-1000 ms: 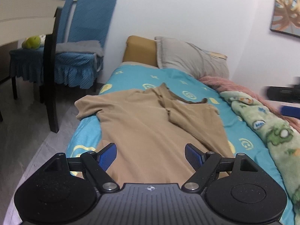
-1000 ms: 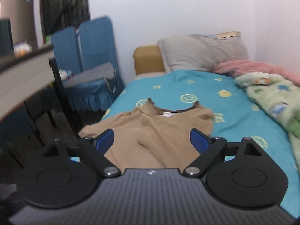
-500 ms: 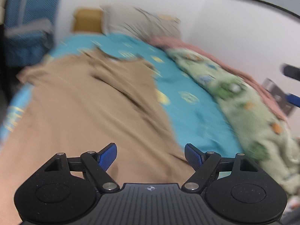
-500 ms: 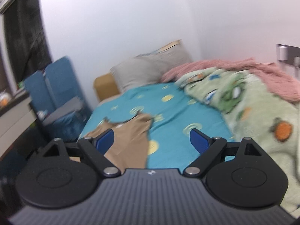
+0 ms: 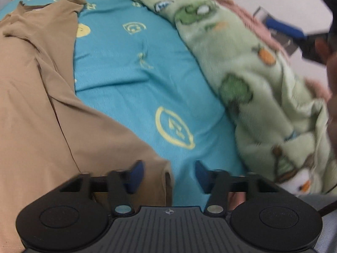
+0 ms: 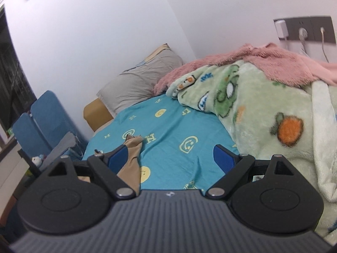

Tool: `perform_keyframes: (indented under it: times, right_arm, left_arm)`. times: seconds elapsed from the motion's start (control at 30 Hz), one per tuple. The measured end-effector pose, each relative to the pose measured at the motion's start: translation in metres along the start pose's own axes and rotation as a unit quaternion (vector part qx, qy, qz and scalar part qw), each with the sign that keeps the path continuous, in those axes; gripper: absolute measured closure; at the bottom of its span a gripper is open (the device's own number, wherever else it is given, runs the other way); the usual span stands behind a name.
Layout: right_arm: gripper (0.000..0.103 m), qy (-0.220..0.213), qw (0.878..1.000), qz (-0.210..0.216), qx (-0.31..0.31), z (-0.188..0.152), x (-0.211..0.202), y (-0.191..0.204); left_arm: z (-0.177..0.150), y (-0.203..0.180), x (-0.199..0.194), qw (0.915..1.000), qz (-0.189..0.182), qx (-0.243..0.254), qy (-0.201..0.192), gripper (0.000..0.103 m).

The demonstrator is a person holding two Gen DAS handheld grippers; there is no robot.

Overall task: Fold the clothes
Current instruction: 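Grasp the opposite side edge of the tan T-shirt with the left gripper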

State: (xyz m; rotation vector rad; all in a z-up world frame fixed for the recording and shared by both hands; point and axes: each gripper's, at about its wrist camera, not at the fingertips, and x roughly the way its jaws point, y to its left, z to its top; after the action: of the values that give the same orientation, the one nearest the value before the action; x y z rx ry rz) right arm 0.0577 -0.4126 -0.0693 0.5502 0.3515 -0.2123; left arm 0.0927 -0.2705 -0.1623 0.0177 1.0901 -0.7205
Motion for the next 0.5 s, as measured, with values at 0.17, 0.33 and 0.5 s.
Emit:
perform_keyframes:
  times: [0.17,0.33,0.5]
  right_arm:
    - [0.014,0.01,1.0,0.009,0.003,-0.002,0.002,-0.001]
    - [0.014,0.016,1.0,0.015,-0.001,-0.003,0.001,0.003]
    - [0.014,0.031,0.999,0.016,-0.021,-0.007,0.004,0.015]
  left_arm:
    - [-0.012,0.011,-0.021,0.9997,0.0,0.001,-0.024,0.099]
    - [-0.024,0.044,-0.089,0.9927,-0.036,-0.072,-0.089,0.099]
    - [-0.058,0.096,-0.149,0.9793,-0.02,-0.169,-0.11,0.099]
